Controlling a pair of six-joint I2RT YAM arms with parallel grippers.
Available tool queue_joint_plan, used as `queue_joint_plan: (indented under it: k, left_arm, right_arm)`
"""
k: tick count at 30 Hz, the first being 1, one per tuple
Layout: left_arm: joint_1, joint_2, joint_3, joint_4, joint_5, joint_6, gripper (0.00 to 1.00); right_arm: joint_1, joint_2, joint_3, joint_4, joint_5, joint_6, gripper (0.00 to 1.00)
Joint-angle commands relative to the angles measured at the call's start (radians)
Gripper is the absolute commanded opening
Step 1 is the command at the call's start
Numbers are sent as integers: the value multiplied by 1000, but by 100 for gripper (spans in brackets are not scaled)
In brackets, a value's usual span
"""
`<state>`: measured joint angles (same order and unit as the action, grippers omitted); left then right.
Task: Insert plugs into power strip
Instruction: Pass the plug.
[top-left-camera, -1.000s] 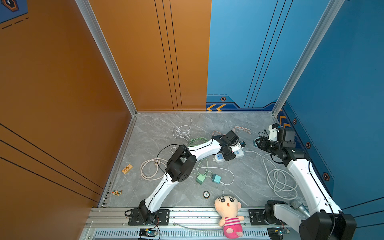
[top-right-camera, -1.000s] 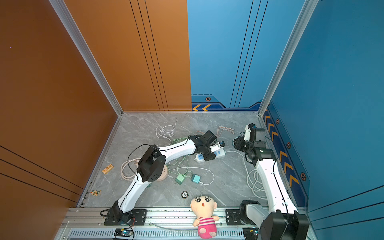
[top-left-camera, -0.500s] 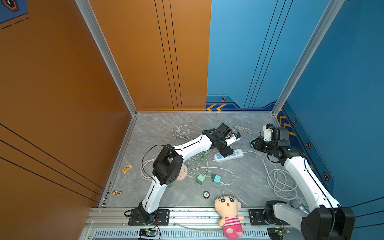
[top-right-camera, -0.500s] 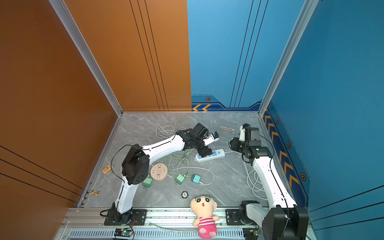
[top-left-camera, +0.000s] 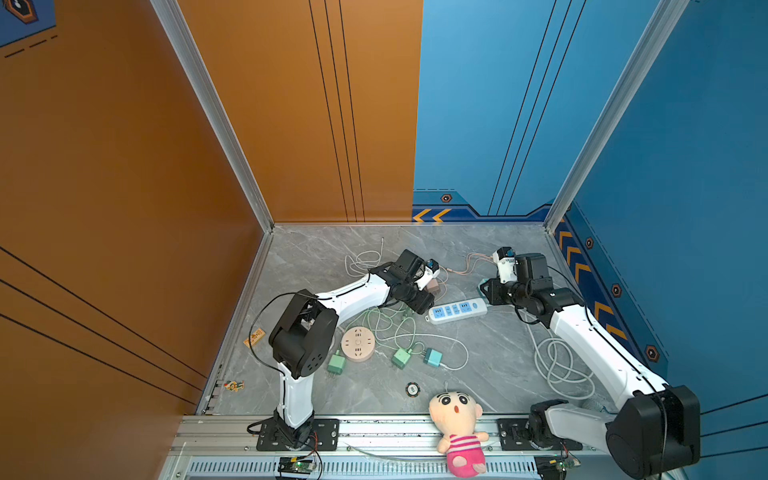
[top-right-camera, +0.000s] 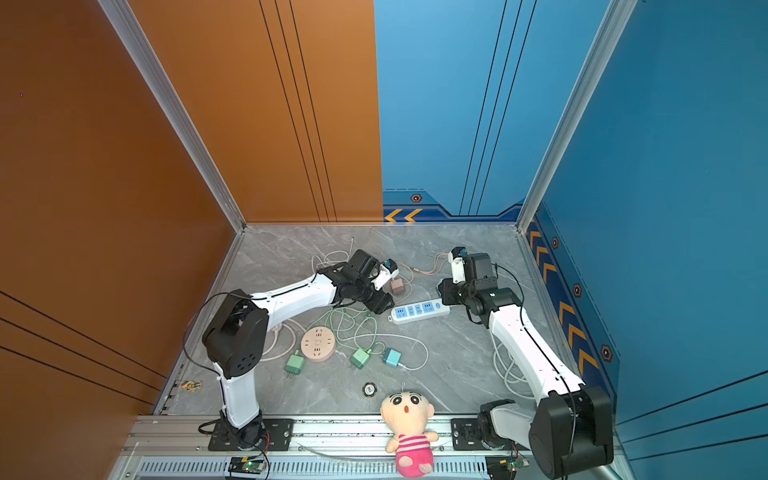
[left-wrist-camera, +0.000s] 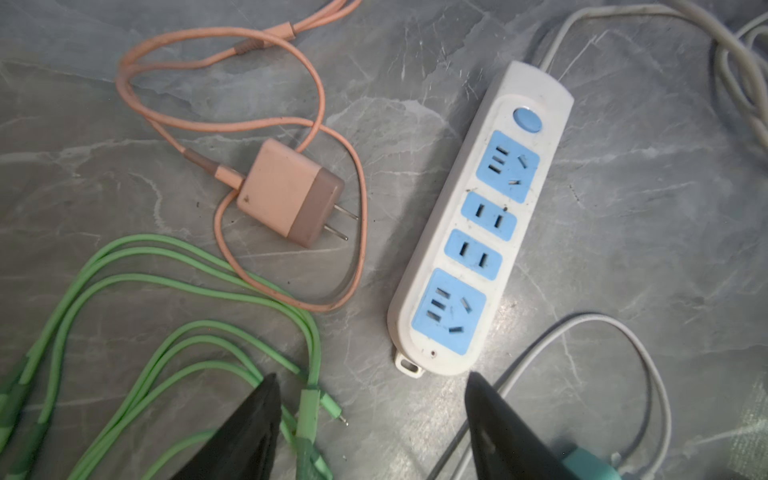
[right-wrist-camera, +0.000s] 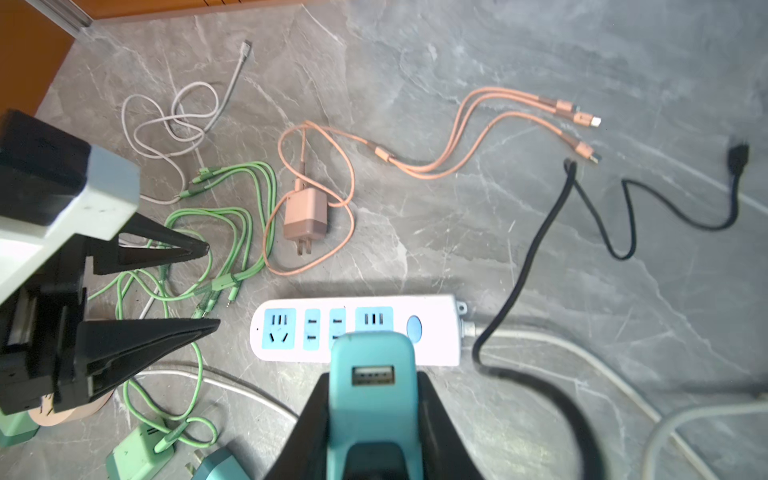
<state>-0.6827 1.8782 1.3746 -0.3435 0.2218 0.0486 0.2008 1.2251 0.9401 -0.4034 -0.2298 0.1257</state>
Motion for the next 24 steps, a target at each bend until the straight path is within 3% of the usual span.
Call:
queue_joint_plan:
  k: [1,6,10,15,24]
  left_arm:
    - [-5,-95,-35,49,44,-51,70]
    - [22,-168,-102,85,84,-84,71]
    - [41,-205,-148,102,87,-94,71]
    - [53,-221,-188,104,88,-96,71]
    - [61,-176,-172,116,190,-116,72]
  right_arm:
    - [4,21,2,116,-76,-127,0]
    - [-7,88,-1,155,-278,-386,0]
    - [-39,190,73,35,-426,-575,0]
    - [-77,296,184,-124,-478,-746,0]
    - [-137,416,300,-226,-485,-897,0]
